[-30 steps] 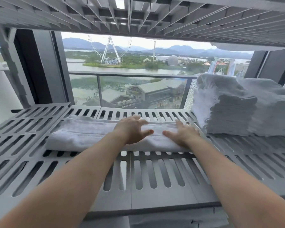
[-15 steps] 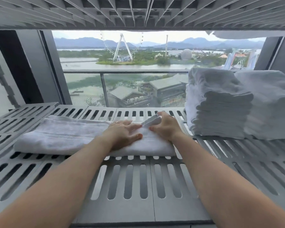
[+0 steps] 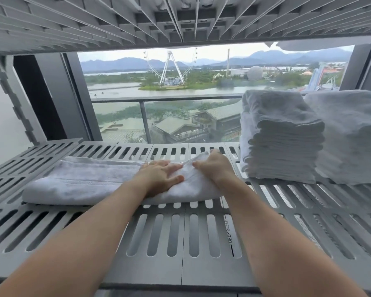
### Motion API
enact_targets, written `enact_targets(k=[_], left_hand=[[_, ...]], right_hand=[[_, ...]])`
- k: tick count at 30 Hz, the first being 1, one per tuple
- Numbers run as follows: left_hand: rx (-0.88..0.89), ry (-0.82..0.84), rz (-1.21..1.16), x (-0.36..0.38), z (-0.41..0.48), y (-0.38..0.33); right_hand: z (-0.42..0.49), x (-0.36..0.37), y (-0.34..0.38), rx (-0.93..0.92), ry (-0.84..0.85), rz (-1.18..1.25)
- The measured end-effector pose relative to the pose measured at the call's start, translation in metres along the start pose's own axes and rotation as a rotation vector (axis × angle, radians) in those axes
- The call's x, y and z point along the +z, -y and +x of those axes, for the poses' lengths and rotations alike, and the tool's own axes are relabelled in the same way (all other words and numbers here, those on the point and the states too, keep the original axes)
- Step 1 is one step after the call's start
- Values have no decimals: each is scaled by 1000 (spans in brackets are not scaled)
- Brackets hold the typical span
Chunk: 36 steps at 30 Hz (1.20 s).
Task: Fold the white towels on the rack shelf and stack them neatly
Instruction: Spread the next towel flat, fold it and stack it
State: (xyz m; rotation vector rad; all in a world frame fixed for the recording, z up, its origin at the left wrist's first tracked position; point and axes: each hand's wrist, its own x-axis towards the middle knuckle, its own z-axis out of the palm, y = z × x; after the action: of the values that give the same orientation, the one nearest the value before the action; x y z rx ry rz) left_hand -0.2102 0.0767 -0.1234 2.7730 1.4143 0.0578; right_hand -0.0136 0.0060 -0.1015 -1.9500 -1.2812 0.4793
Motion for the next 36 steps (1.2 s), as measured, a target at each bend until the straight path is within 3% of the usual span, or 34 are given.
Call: enact_targets(k=[7,15,21,26,36], left_hand=[[-90,-70,-60,-26,-46,57],[-280,-163,-47,-49,-107,158],[-283,-151,-105,-39,-124,232],[-194,-41,-260,-30,-118,272],[-11,-121,-690,-43,-126,311]], right_hand=[[-17,17,47,-306,-137,234],[-30,68,138,-470,-64,260],[-37,127,204,-480,-33,235],[-40,170,241,-417,-64,214],[-43,217,274,-284,-70,117]])
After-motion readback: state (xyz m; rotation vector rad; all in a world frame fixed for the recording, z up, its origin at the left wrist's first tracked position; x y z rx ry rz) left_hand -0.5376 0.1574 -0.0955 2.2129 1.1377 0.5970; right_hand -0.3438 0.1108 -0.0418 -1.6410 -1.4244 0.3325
